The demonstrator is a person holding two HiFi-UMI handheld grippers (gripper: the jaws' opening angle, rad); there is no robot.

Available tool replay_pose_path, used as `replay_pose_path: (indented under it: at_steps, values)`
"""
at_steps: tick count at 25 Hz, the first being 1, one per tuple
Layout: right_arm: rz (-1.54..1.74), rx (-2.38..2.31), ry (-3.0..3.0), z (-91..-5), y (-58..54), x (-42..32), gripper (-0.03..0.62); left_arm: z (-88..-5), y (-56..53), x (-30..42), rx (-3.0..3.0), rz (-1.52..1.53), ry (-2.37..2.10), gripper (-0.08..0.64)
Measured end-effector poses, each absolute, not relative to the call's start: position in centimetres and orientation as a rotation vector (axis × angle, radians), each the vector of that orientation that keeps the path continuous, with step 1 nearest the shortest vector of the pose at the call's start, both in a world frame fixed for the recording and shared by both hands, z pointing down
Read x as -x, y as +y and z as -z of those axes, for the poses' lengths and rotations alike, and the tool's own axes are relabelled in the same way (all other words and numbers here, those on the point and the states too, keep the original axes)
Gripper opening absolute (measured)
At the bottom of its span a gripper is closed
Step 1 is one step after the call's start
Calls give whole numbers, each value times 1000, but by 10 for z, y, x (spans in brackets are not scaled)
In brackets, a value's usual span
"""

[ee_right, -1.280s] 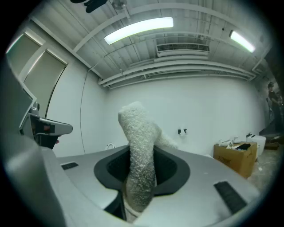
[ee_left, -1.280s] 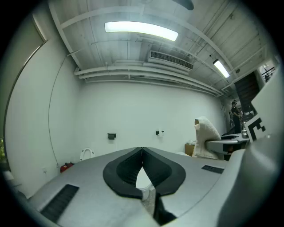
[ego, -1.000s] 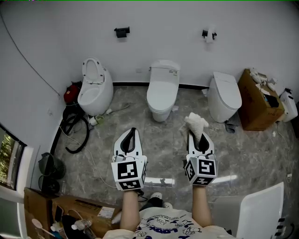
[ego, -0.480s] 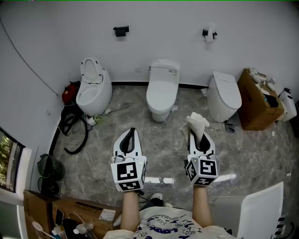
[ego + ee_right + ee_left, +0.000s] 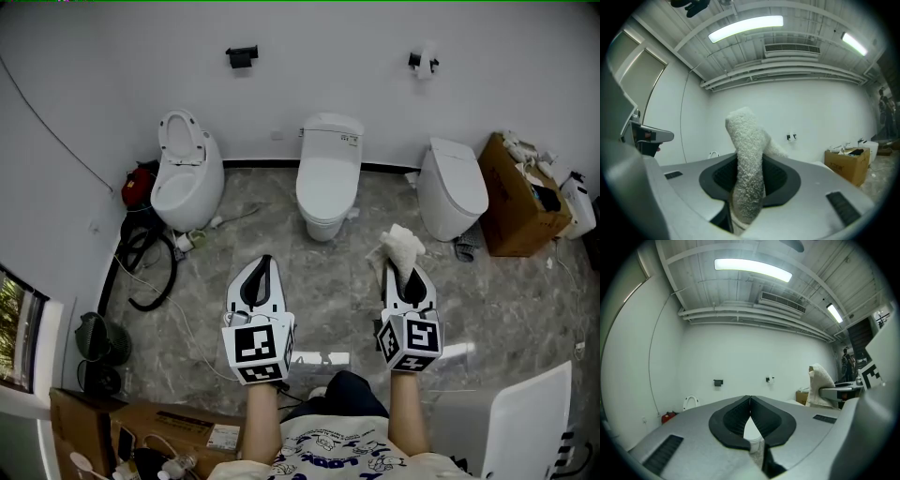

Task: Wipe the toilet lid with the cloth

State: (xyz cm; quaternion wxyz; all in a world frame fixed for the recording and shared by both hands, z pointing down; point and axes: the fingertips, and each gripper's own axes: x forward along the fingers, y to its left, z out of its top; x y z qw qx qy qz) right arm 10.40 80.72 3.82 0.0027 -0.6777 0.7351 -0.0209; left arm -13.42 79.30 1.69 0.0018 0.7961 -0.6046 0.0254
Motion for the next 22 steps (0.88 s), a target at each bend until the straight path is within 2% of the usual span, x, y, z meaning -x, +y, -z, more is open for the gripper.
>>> replay_pose_path:
  at_steps: [10,22]
  values:
    - [100,2138,2325,-51,763,-107,117,-32,752,134,-2466,-108,-1889,5]
    - [111,2081,2367,-59,630,-126,117,-42,630,119,-2413,-121,-1949,5]
